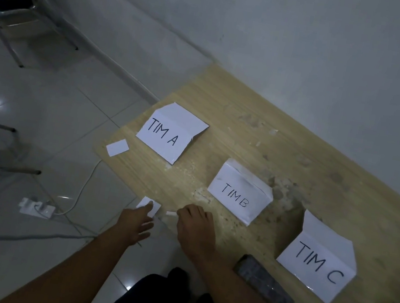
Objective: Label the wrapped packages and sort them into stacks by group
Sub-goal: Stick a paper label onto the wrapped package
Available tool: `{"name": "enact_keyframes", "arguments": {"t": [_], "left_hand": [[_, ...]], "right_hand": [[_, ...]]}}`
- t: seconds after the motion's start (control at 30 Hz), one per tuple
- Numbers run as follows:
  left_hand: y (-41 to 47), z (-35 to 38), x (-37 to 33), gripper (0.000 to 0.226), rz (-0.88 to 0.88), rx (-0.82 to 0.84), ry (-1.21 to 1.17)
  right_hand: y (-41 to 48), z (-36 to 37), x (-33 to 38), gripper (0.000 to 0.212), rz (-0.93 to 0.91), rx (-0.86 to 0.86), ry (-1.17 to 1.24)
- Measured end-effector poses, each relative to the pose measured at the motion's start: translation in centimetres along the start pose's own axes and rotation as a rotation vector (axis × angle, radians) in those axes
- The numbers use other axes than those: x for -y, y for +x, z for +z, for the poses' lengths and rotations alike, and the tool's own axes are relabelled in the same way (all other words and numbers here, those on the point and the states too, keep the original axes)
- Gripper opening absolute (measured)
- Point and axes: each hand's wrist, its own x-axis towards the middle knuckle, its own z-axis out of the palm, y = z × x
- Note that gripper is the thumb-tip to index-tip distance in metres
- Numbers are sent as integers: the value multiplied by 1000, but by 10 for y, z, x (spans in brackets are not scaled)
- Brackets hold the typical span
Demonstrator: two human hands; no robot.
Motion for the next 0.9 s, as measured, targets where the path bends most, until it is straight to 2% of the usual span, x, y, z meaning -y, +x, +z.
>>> {"name": "enact_keyframes", "arguments": {"t": [0.17,0.3,0.43,0.6,0.73,0.77,0.9], "left_hand": [[8,17,1,30,131,-75,5],[7,33,-1,15,193,-50,42],[8,49,-1,15,174,-16,14],[18,63,6,30,230,-4,89],[38,68,19,58,237,34,48],[38,69,21,59,234,46,29],[-4,73,13,59,253,92,-27]], "right_hand": [[-13,-5,-13,10,63,-25,21],[-19,-20,-19,6,225,-77,107],[-20,-33,-24,20,300,-118,157],[-32,-33,-28,14,342,-158,214],[-38,-30,-31,5,282,-167,-2],[-39,-31,-32,5,252,-172,-28],[-39,-41,-27,28,190,-144,-43]]}}
